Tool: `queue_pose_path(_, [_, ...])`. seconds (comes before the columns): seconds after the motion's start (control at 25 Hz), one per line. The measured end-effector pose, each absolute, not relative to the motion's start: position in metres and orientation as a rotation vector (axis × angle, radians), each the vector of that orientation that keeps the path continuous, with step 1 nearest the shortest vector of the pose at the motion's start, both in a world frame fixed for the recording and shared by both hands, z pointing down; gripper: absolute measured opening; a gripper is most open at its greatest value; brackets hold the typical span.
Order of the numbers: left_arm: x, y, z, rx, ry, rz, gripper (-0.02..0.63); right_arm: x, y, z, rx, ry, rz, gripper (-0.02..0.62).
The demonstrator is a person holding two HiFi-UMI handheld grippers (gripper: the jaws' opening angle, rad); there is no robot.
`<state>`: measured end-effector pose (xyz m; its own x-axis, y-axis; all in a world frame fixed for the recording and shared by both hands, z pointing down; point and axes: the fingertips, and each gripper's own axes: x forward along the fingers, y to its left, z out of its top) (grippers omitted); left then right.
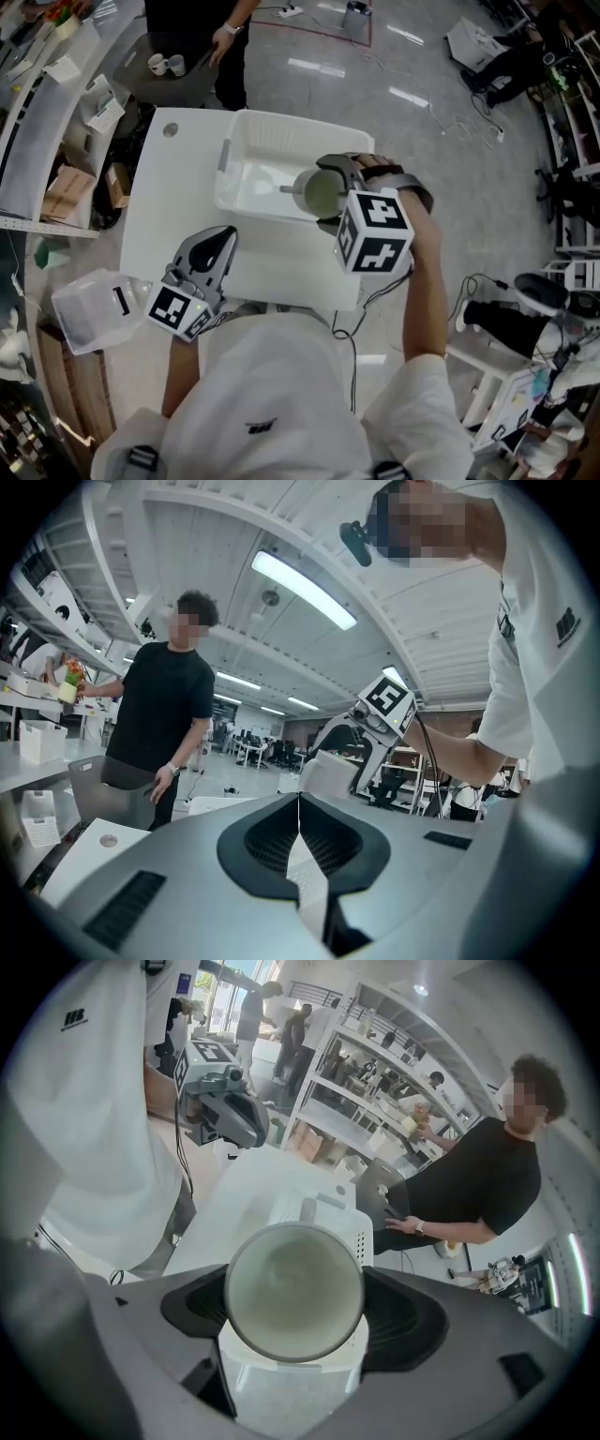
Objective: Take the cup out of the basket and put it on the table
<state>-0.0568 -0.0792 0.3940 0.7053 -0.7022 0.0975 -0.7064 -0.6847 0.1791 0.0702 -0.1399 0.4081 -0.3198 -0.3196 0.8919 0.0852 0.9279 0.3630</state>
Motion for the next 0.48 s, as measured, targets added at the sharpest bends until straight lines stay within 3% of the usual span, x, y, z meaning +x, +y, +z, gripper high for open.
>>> queue_pose_path(0.48, [-0.055, -0.073, 0.398, 2.719, -1.098, 0.047, 0.011, 0.079, -0.102, 0.419, 0.18, -1.863, -0.347, 0.426])
